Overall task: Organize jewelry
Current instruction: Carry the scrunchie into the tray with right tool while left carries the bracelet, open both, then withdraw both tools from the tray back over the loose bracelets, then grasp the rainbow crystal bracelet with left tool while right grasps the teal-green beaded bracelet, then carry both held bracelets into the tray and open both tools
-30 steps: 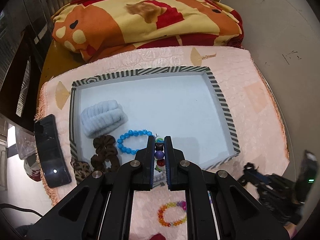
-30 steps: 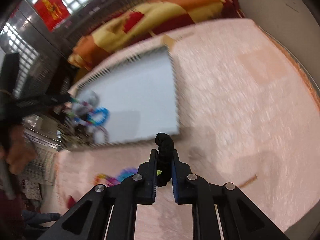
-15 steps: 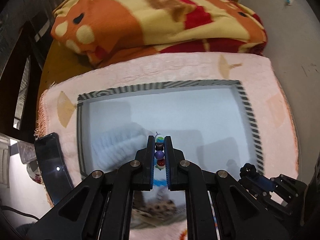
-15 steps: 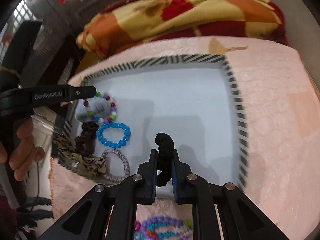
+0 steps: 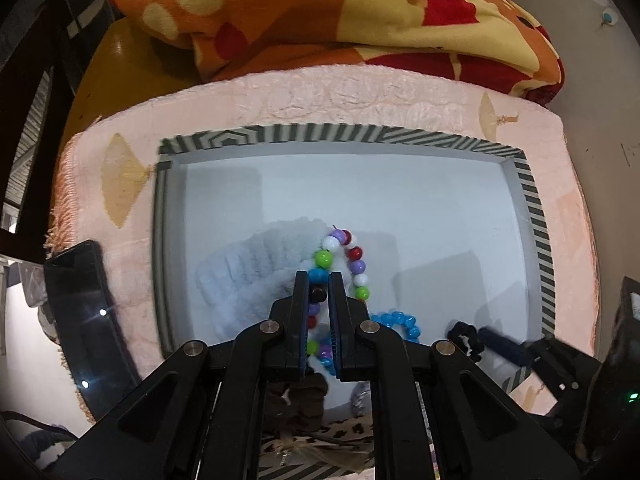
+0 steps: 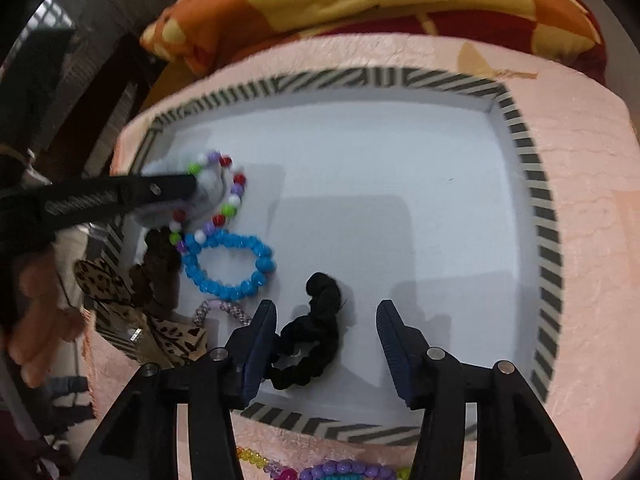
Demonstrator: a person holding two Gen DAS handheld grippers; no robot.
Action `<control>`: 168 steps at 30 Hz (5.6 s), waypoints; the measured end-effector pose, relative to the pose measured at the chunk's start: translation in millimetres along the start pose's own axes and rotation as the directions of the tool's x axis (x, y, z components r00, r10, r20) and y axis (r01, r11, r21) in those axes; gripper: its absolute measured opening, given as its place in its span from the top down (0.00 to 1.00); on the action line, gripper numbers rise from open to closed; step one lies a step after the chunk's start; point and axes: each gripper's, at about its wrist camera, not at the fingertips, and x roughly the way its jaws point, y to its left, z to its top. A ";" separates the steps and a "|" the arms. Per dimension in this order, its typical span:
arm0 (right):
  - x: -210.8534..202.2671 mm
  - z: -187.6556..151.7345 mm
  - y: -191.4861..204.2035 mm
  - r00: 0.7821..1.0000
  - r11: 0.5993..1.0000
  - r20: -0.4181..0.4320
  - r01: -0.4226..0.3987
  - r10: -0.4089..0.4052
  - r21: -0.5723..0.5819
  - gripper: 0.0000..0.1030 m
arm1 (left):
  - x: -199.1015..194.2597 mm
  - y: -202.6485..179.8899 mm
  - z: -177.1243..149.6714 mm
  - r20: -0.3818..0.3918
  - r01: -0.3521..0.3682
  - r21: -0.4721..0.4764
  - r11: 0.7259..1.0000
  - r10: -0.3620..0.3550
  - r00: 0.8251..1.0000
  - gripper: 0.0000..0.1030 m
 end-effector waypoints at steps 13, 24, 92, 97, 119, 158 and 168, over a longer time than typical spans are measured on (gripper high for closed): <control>-51.3 -40.8 -22.3 0.996 0.996 0.087 -0.022 0.014 0.090 0.51 | -22.5 -13.6 -3.7 0.053 -0.028 0.014 1.000 0.027 0.998 0.55; -73.7 -78.9 -32.7 0.993 0.993 0.119 -0.008 -0.007 0.120 0.51 | -60.4 -33.4 -58.8 0.135 -0.123 0.038 0.992 0.116 0.984 0.51; -61.4 -135.7 -46.1 0.998 0.996 0.057 0.025 -0.020 -0.085 0.48 | -68.8 -28.2 -198.9 0.029 -0.174 -0.141 0.974 0.180 0.983 0.51; -40.0 -125.4 -37.4 0.999 0.992 0.024 0.033 -0.030 -0.125 0.48 | -66.4 -23.5 -195.8 0.017 -0.169 -0.144 0.975 0.173 0.985 0.51; -111.6 -134.3 -72.8 0.983 1.000 0.184 0.009 -0.010 0.009 0.90 | -26.0 -59.1 -200.8 -0.064 -0.116 -0.020 0.993 0.114 0.991 0.46; -84.0 -142.7 -95.4 0.994 0.999 0.111 -0.002 -0.003 0.049 0.84 | -58.8 -76.3 -192.5 0.047 -0.060 0.055 0.997 0.057 0.997 0.92; -136.6 -121.7 -72.8 0.969 0.998 0.239 -0.062 0.056 0.017 0.84 | -95.4 -82.2 -165.1 0.111 -0.037 0.085 0.996 0.028 0.993 0.92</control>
